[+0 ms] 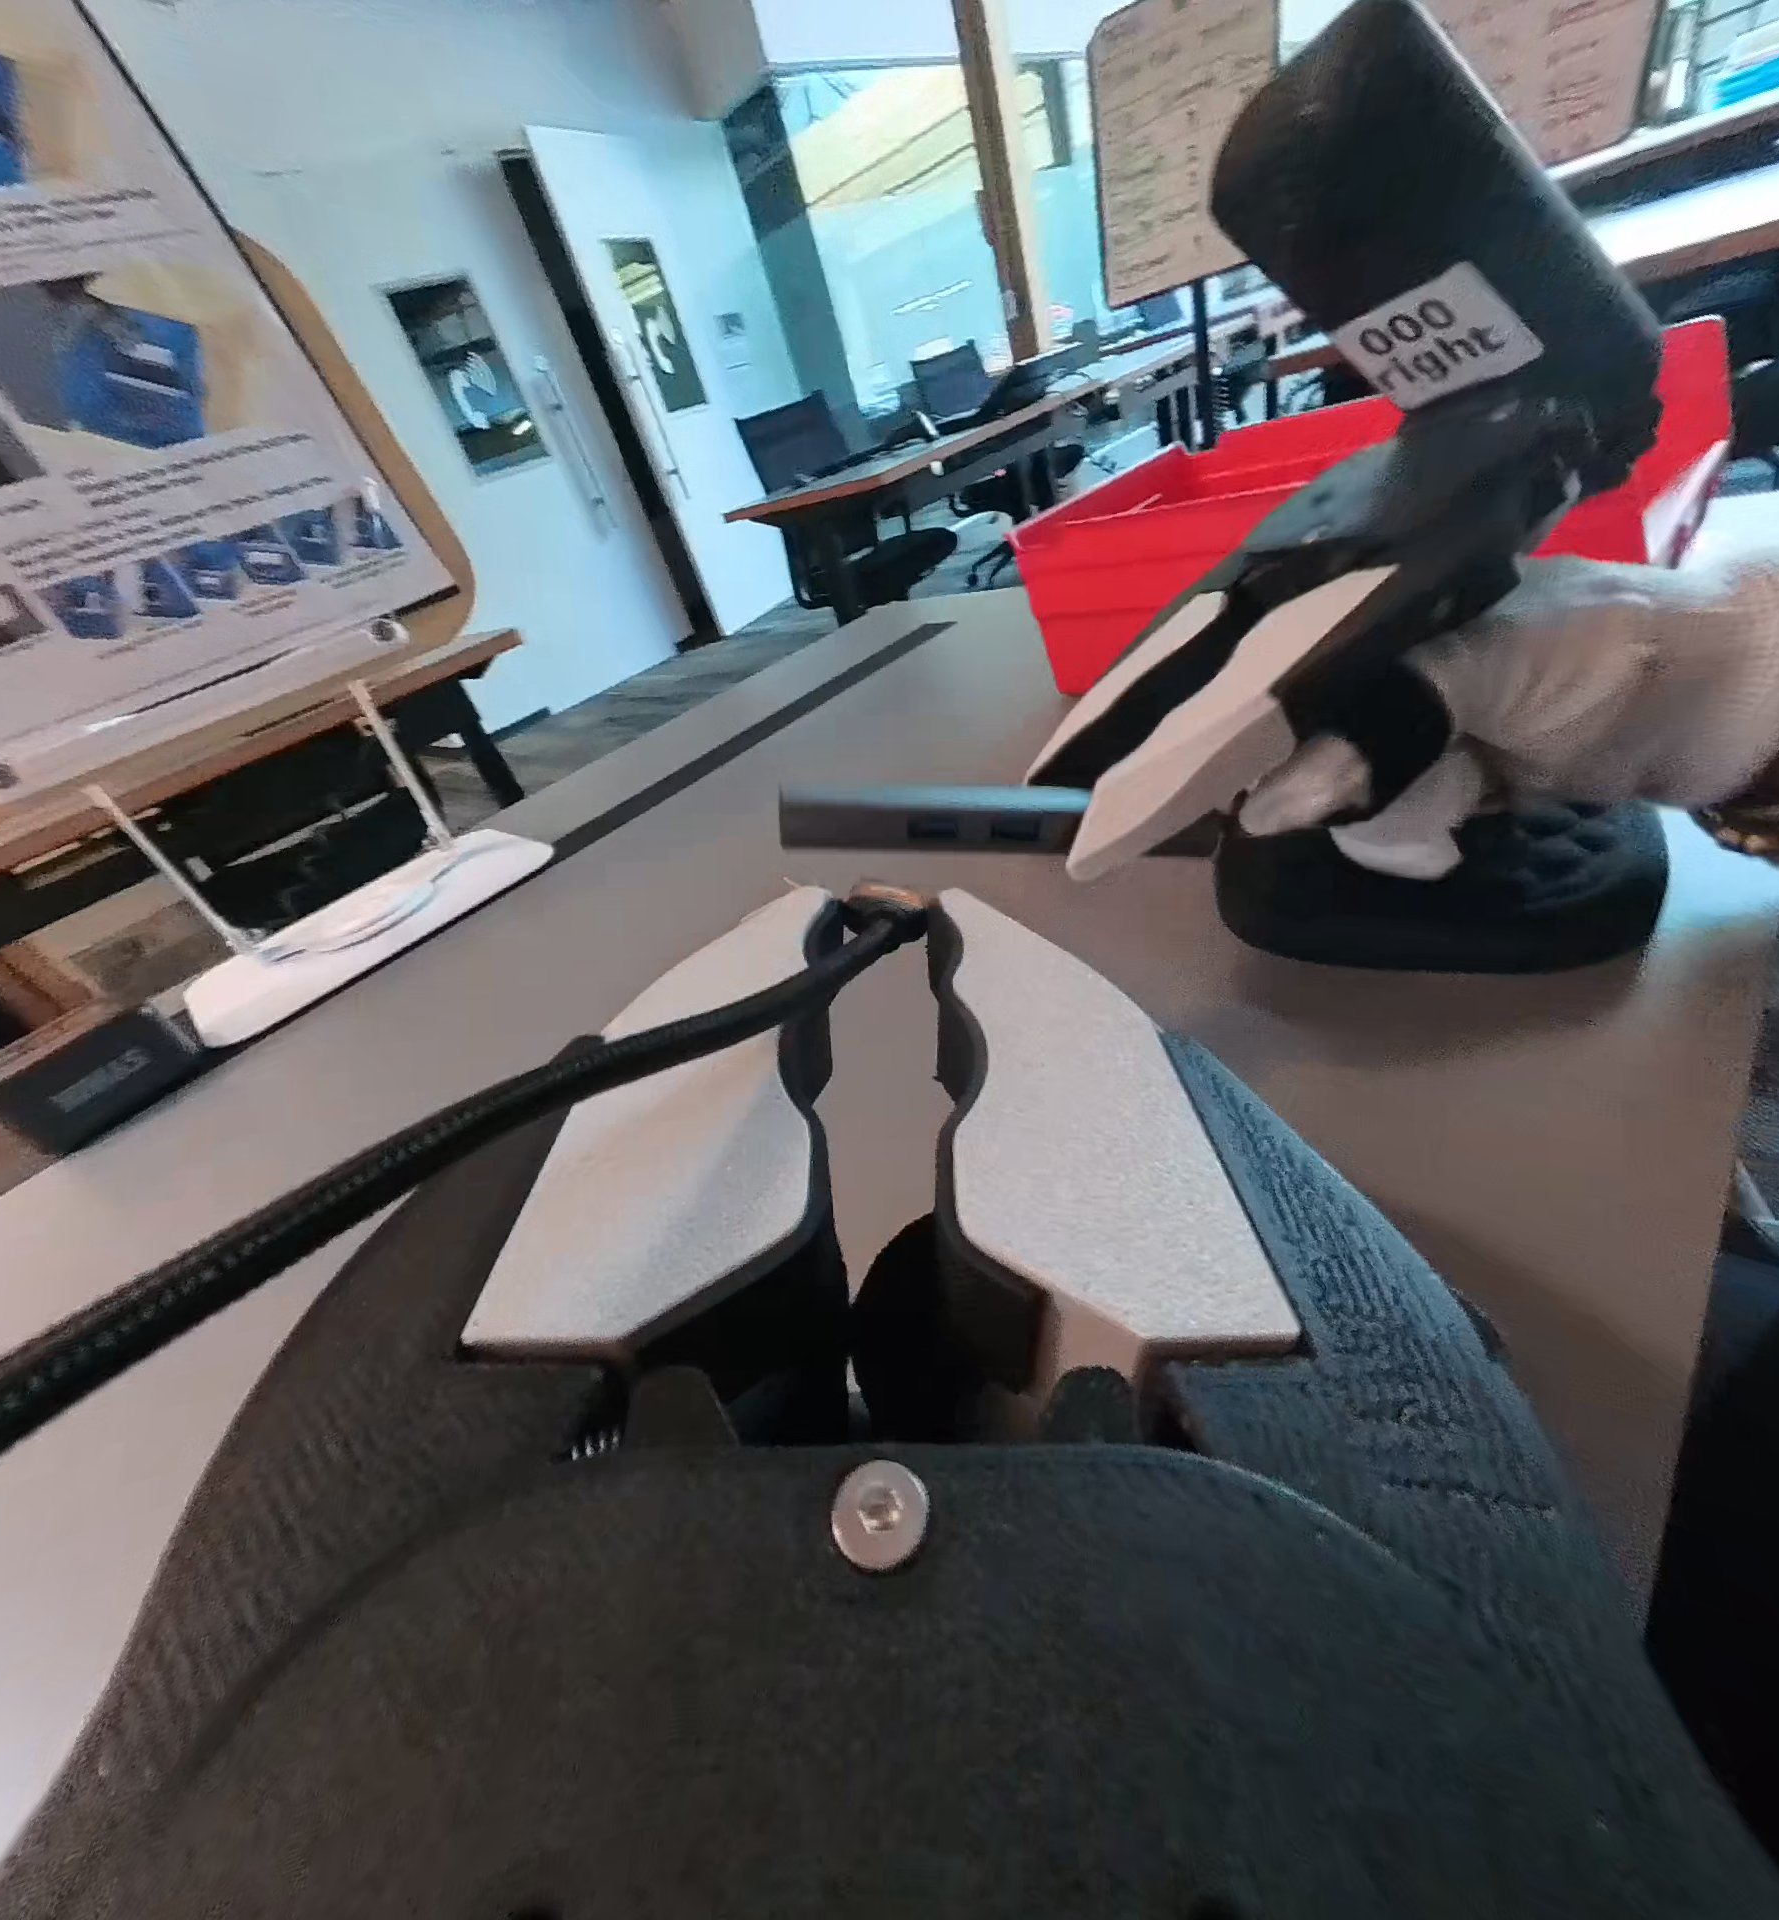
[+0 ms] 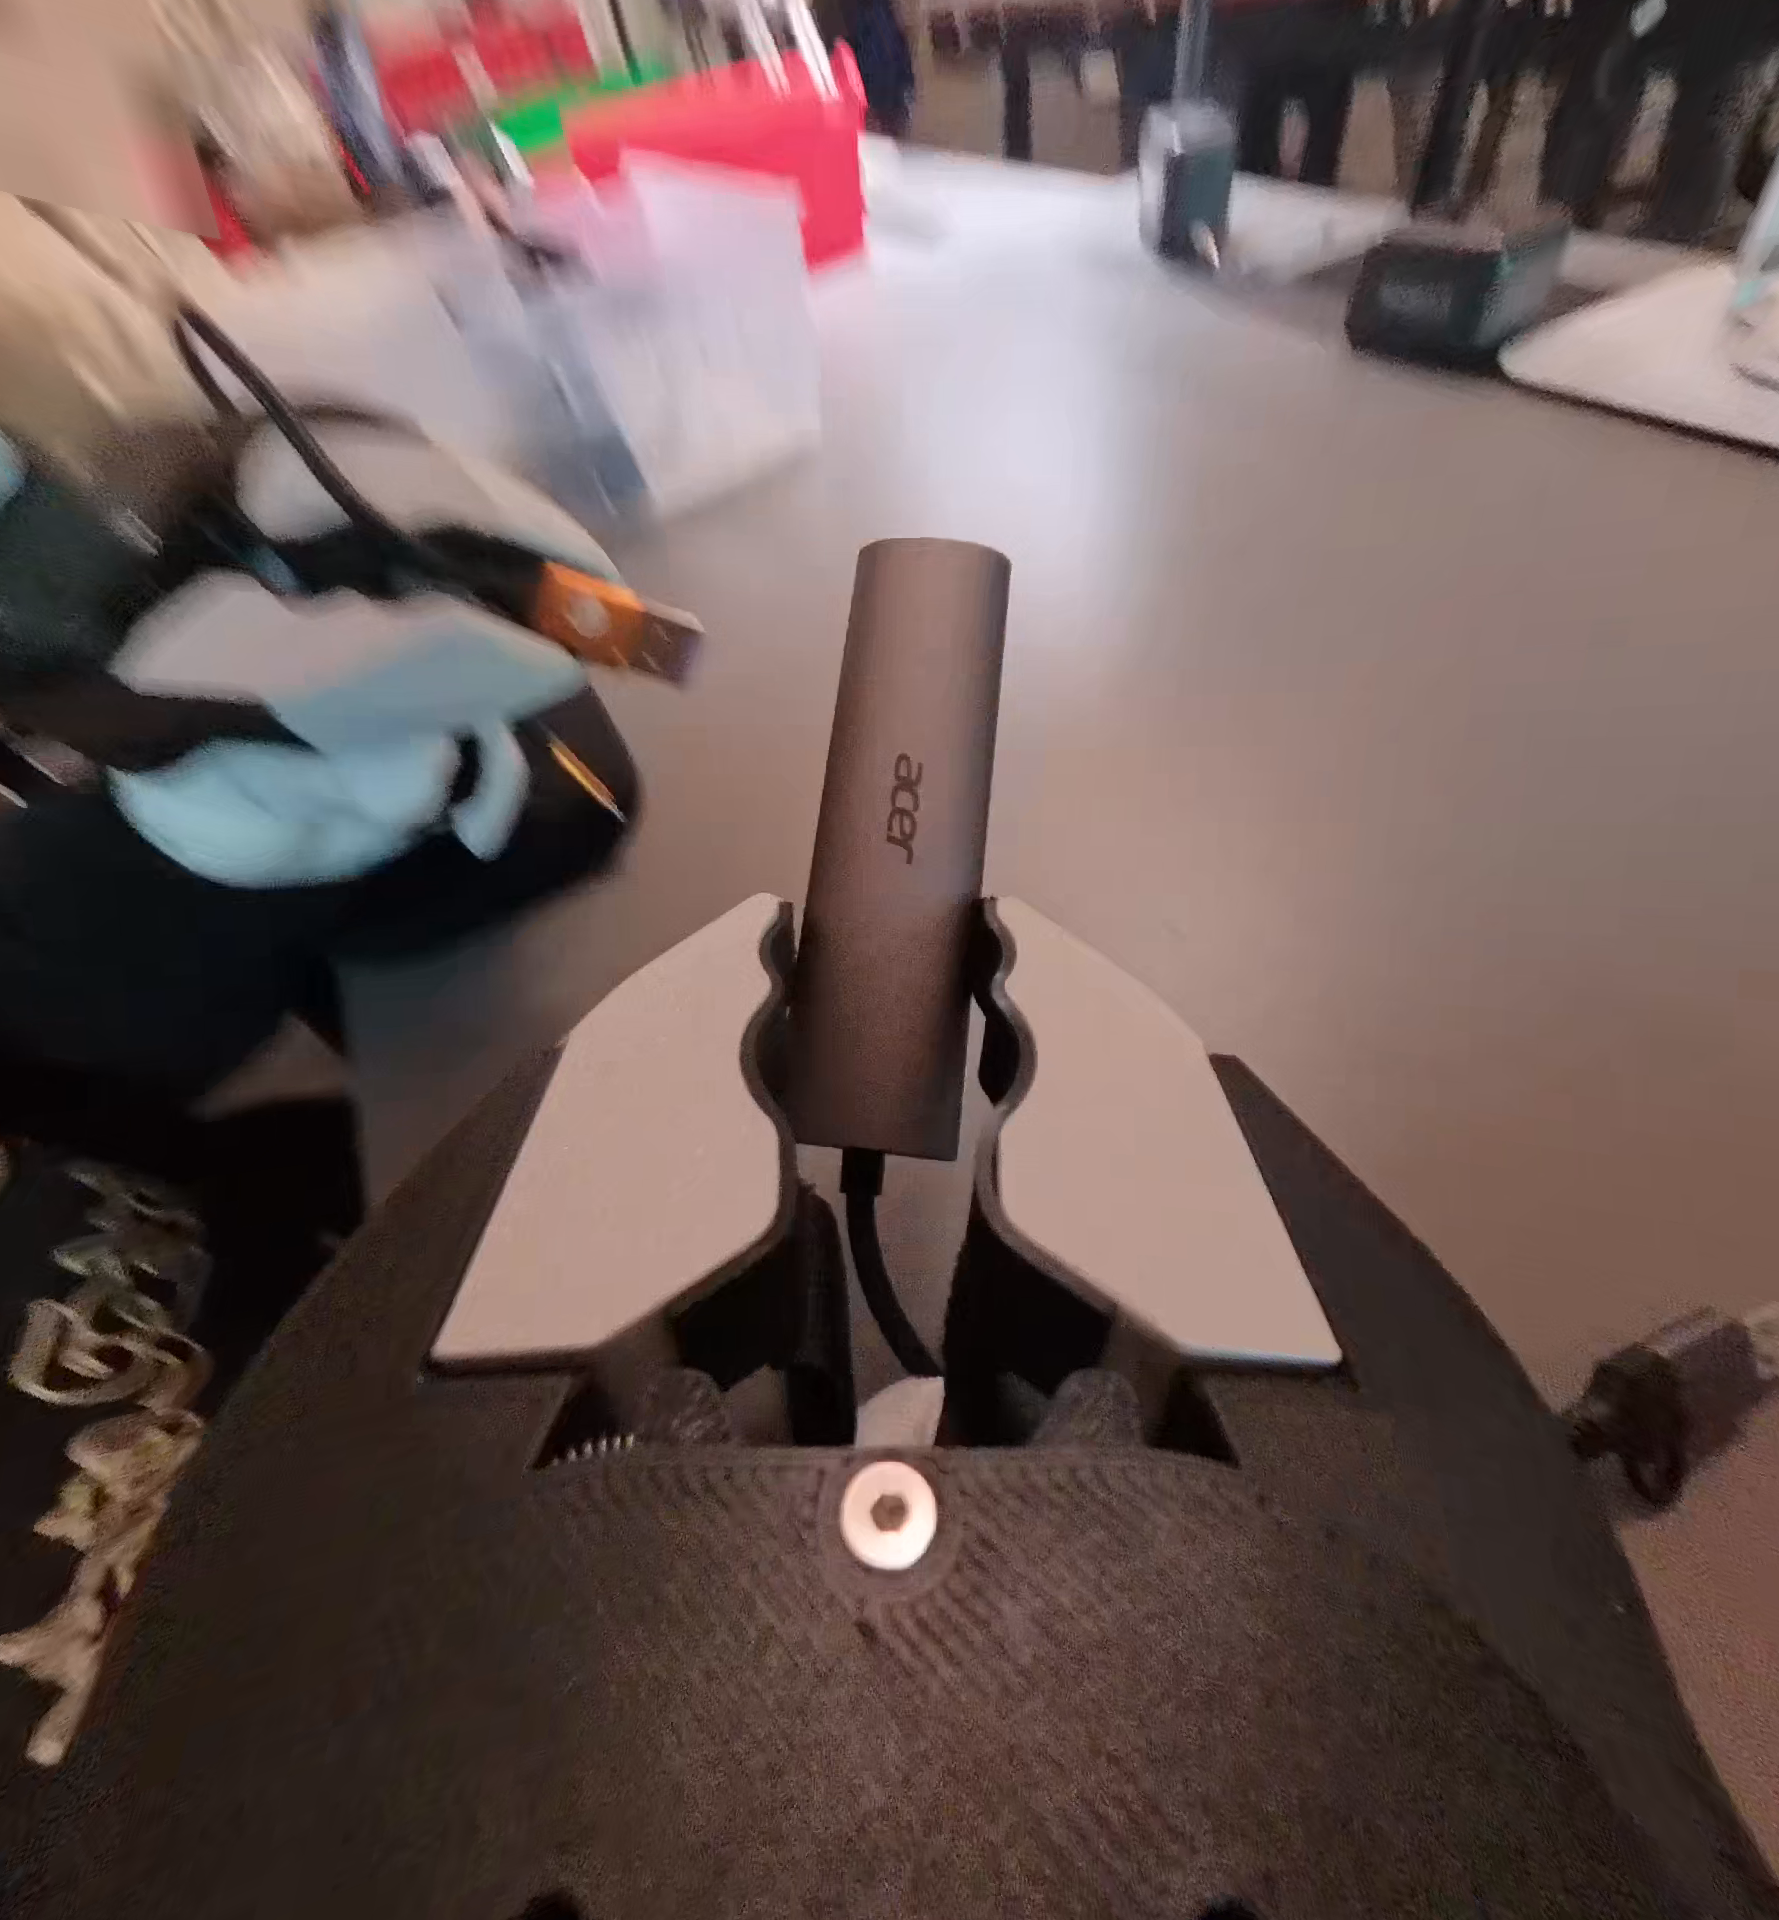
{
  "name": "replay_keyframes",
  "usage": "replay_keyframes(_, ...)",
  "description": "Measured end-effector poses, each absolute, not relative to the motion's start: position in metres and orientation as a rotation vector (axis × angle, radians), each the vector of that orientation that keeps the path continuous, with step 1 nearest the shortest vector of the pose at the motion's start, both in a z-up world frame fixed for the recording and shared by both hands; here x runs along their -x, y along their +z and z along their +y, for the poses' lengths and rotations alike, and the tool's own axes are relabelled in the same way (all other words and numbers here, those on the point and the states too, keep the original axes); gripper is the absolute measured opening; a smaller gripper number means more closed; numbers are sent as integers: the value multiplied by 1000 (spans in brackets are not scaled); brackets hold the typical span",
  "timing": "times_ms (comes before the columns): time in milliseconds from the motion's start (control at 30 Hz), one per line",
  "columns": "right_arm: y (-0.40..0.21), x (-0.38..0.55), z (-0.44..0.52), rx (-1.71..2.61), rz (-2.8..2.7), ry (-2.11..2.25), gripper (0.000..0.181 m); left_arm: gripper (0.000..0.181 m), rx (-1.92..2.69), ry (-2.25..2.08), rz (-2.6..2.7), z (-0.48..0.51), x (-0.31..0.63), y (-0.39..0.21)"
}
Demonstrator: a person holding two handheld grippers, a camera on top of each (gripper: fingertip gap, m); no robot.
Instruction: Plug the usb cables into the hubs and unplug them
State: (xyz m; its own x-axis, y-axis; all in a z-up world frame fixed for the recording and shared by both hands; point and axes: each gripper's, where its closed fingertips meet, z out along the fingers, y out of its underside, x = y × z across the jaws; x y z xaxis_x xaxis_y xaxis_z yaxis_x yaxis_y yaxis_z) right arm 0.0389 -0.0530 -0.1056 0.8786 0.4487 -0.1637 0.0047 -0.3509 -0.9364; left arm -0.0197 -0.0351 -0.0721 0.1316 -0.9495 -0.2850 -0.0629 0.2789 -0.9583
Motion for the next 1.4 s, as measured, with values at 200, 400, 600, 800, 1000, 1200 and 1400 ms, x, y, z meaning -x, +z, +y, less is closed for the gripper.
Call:
replay_keyframes(200,-87,-26,-49,1711,-187,683,33,15,1018,-865,1147,-43,19,-58)
replay_keyframes(400,-96,-9,-50,1747,-280,657,33,14,969,-725,1194,-46,15,-63)
replay_keyframes(600,-96,-9,-49,1744,-288,630,33,15,993,-697,1193,-42,15,-66)
replay_keyframes(800,-94,-8,-49,1709,-299,585,33,14,993,-740,1175,-43,16,-64)
replay_keyframes(1000,-94,-8,-46,1683,-305,508,33,15,1010,-754,1159,-40,16,-63)
replay_keyframes(1200,-91,-6,-47,1654,-309,515,33,14,980,-741,1138,-43,17,-59)
replay_keyframes(1400,-92,-6,-47,1658,-308,512,33,15,972,-710,1141,-42,17,-60)
